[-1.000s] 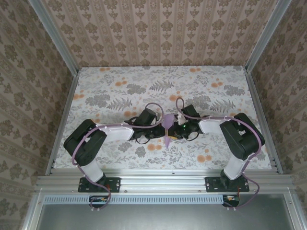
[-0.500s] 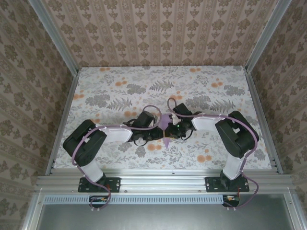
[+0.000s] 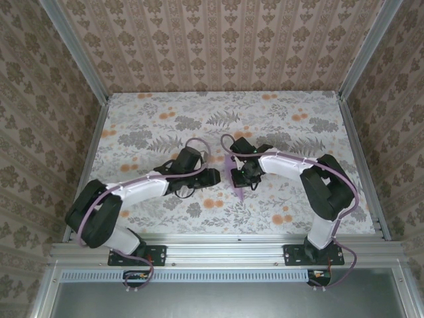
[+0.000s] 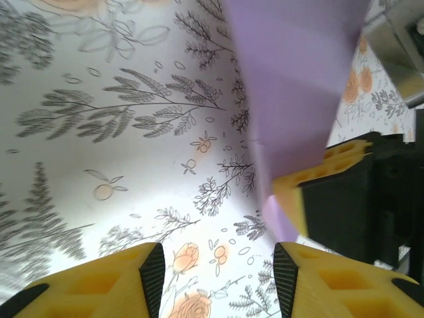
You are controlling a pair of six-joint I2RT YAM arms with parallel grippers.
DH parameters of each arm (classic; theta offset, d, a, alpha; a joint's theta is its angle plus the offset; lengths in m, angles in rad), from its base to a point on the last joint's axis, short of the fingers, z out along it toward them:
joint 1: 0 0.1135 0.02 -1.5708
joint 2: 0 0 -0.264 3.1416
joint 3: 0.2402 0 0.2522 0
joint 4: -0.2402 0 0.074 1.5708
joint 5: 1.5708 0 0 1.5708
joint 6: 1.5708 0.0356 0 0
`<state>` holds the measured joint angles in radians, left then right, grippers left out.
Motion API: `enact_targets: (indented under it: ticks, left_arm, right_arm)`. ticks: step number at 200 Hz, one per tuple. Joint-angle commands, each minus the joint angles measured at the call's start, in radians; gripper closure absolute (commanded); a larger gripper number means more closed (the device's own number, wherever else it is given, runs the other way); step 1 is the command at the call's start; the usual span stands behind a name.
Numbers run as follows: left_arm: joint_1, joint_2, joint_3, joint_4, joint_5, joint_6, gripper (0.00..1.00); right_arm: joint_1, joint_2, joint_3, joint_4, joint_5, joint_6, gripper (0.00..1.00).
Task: Fold a paper plane with a square sheet of paper (pick it up from the middle)
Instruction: Turn over a paper plane at the center of the table.
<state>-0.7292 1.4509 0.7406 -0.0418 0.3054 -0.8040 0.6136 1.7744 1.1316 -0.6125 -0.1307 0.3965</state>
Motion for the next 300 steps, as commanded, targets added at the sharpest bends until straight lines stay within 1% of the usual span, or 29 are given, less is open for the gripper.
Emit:
enact_targets:
  ticks: [1, 23, 44, 93, 128, 165, 206, 234, 300]
  left_arm:
    - [0.043, -0.062, -0.034, -0.112, -0.021, 0.063, 0.48]
    - [0.076, -0.097, -0.065, -0.122, -0.006, 0.072, 0.46]
    - [0.092, -0.116, -0.082, -0.13, 0.003, 0.078, 0.45]
    - [0.106, -0.122, -0.094, -0.131, 0.025, 0.086, 0.44]
    - [0.106, -0.098, -0.1, -0.104, 0.047, 0.082, 0.43]
    - [0.103, -0.065, -0.104, -0.07, 0.067, 0.076, 0.43]
    - [0.1, -0.035, -0.101, -0.054, 0.077, 0.079, 0.43]
    - [0.095, -0.004, -0.097, -0.04, 0.084, 0.077, 0.43]
    - [0.068, 0.042, -0.071, -0.025, 0.086, 0.072, 0.42]
  right_arm:
    - [0.01, -0.031, 0.045, -0.193, 0.162, -0.107, 0.98]
    - [0.013, 0.004, 0.061, -0.212, 0.186, -0.13, 0.97]
    - [0.034, 0.052, 0.091, -0.216, 0.207, -0.135, 0.94]
    - [0.055, 0.115, 0.102, -0.16, 0.175, -0.122, 0.88]
    - [0.055, 0.118, 0.086, -0.136, 0.173, -0.12, 0.81]
    - [0.054, 0.122, 0.069, -0.106, 0.162, -0.12, 0.8]
    - [0.045, 0.104, 0.039, -0.072, 0.134, -0.118, 0.74]
    - [0.036, 0.082, 0.017, -0.033, 0.109, -0.109, 0.73]
    - [0.017, 0.099, -0.047, 0.036, 0.07, -0.106, 0.7]
